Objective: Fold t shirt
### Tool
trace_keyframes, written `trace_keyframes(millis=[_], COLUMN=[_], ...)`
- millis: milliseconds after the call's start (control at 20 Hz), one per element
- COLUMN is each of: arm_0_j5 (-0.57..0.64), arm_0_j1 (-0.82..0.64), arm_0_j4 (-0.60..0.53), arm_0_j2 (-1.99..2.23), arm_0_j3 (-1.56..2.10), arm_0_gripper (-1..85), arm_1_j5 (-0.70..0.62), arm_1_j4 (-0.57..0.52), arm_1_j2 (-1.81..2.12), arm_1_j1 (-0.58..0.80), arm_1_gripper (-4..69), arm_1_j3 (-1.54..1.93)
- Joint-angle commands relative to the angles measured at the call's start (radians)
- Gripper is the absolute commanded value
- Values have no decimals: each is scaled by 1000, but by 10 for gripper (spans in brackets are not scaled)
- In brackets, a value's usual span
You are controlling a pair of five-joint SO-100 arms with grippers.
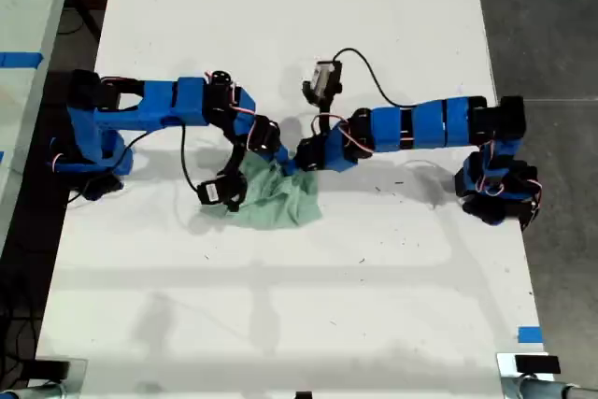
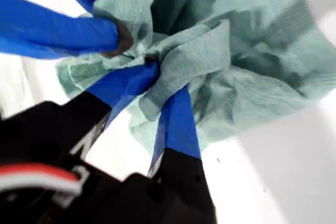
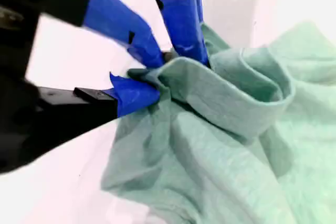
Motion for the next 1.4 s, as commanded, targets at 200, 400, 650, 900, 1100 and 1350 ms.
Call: trace_keyframes(millis=[200, 400, 650, 900, 1100, 1350], arm_0_j5=[54, 54, -23, -272, -345, -342], arm_0_j1=[-164, -301, -255, 156, 256, 207], arm_0_j4=[137, 262, 259, -207, -460, -385], arm_0_j2=[-17, 293, 870, 1331, 2140, 2192], arm_0_j3=[-97, -12, 275, 1132, 1937, 2003], arm_0_gripper=[286, 286, 0, 0, 0, 0], arm_1_j5=[18, -15, -25, -60, -38, 26], arm_1_j4=[210, 396, 440, 453, 540, 476], arm_1_j2=[127, 282, 943, 1661, 2071, 2068], arm_1_j1=[118, 176, 215, 89, 29, 66], arm_1_gripper=[341, 333, 12, 21, 22, 22], arm_1_j3=[91, 155, 551, 1209, 1536, 1651])
